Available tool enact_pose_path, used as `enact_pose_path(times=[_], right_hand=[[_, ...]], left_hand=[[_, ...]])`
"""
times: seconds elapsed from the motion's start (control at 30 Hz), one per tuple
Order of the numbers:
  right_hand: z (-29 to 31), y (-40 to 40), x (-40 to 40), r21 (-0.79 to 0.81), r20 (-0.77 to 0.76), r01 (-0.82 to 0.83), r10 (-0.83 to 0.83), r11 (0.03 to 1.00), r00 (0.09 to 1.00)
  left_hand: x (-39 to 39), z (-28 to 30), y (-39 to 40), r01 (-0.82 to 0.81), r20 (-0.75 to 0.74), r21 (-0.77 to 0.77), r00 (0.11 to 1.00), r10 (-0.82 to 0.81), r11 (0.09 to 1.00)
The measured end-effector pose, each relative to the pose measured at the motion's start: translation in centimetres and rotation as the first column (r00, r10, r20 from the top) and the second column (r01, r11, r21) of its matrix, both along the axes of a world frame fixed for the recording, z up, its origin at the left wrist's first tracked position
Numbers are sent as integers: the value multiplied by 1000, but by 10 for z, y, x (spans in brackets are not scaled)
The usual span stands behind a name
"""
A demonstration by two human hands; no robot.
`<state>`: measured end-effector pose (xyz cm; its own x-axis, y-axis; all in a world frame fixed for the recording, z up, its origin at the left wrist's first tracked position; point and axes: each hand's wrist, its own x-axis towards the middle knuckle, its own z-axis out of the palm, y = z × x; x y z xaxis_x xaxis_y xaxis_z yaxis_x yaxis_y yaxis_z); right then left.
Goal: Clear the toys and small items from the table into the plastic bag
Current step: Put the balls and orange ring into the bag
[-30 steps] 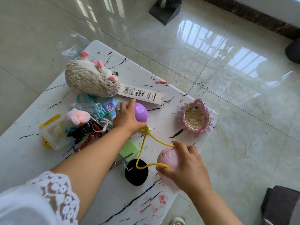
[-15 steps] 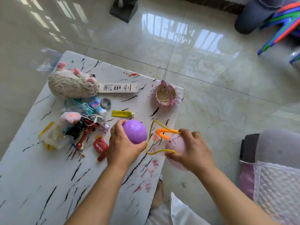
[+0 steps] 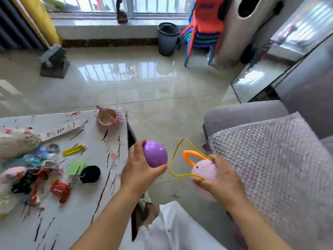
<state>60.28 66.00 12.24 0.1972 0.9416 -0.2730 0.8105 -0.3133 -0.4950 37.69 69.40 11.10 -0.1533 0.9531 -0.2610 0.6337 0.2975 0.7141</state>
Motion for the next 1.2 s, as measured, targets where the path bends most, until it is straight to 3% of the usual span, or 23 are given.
enact_pose_path(times=[0.13,0.27,0.53,0.7,0.87,1.2], right_hand=[[14,-98,75,56,26,223,-225,973,974],[21,-197,138,88,53,467,-472,880,880],[26,-375,219,117,-11,817,-821,565,570],[19,-448,264,127,-27,921,-927,369,375],[16,-491,320,93,20,965,-970,244,243],[25,-516,448,145,128,981,-986,125,107]], left_hand=[[79,19,-55,197,53,72,978,-201,978],[158,27,-113,446,64,66,891,-450,893],[301,35,-211,825,35,96,556,-830,556],[388,35,-250,932,-2,85,355,-935,353],[482,34,-276,982,-37,36,185,-982,184],[657,23,-298,998,4,-12,-54,-999,-54]])
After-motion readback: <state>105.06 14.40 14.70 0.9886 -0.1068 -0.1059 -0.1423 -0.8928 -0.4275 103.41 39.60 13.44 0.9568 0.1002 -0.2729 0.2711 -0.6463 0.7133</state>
